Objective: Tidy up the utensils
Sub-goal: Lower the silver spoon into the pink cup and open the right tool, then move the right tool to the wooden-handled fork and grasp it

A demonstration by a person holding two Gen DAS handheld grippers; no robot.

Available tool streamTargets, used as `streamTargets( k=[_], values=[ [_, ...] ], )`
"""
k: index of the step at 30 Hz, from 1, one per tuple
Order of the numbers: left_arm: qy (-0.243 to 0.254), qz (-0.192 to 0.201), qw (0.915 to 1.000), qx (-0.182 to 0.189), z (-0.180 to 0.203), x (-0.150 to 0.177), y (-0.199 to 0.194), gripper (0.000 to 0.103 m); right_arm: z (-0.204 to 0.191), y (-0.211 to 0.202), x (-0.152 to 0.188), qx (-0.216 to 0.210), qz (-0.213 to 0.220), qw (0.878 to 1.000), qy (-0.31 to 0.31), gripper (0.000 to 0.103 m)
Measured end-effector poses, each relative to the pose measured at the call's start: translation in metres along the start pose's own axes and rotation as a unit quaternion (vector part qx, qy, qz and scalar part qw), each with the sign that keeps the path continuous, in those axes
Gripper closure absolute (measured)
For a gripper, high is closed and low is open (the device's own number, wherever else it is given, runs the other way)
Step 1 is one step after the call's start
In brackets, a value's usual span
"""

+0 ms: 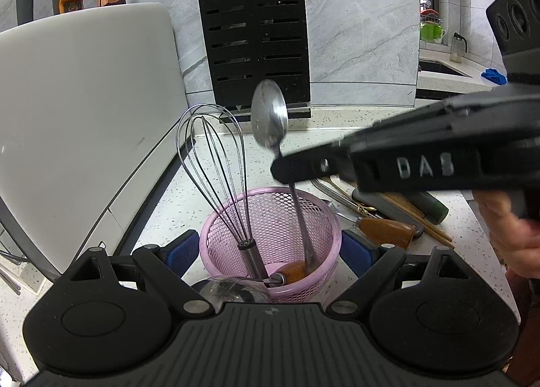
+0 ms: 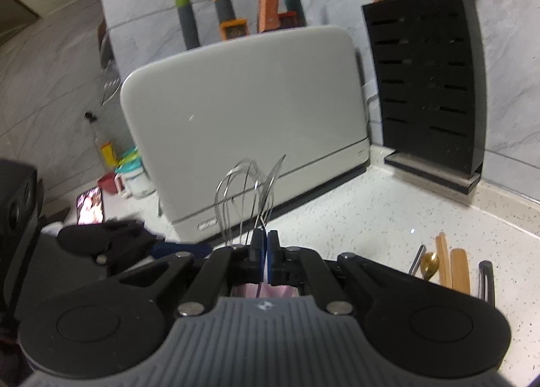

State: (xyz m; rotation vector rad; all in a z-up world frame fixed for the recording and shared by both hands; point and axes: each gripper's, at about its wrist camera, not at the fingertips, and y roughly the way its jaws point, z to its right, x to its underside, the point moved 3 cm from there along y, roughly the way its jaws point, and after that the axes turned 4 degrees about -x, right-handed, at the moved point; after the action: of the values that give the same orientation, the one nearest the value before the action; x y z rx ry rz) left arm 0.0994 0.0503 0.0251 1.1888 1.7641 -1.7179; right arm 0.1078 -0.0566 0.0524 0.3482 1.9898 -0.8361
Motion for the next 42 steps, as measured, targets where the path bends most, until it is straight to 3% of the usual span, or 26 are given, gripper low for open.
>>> streamTargets(
  k=[8,15,21,23,27,31,35,42],
  values=[
    [0.0,0.001,1.0,0.001,0.0,0.0,0.001,0.0,-0.004,0.023,0.008,-0.005,-0.066,0.998,-0.011,0.103],
    [0.0,0.002,1.0,0.002,-0.001,0.0,0.001,0.0,0.0,0.028,0.006,-0.014,-0.093,0.996,0.007,0.103],
    [0.0,0.002,1.0,0.003,-0.001,-0.001,0.001,0.0,0.005,0.016,-0.002,-0.014,-0.088,0.996,0.026,0.097],
    [-0.001,0.002,1.0,0.003,-0.001,-0.001,0.001,0.0,0.007,0.011,-0.006,-0.012,-0.081,0.996,0.031,0.083],
    [0.0,0.002,1.0,0.003,-0.001,-0.001,0.001,0.0,0.011,-0.001,-0.013,-0.015,-0.064,0.997,0.041,0.079],
    [0.0,0.002,1.0,0.003,-0.001,-0.001,0.001,0.0,0.014,-0.014,-0.022,-0.011,-0.043,0.998,0.047,0.063],
    [-0.001,0.002,1.0,0.003,0.0,-0.001,0.001,0.0,0.023,-0.027,-0.031,0.021,-0.016,0.998,0.048,0.046],
    [0.0,0.002,1.0,0.002,0.0,-0.001,0.001,0.0,0.052,-0.028,-0.033,0.091,-0.022,0.994,0.061,0.035]
  ],
)
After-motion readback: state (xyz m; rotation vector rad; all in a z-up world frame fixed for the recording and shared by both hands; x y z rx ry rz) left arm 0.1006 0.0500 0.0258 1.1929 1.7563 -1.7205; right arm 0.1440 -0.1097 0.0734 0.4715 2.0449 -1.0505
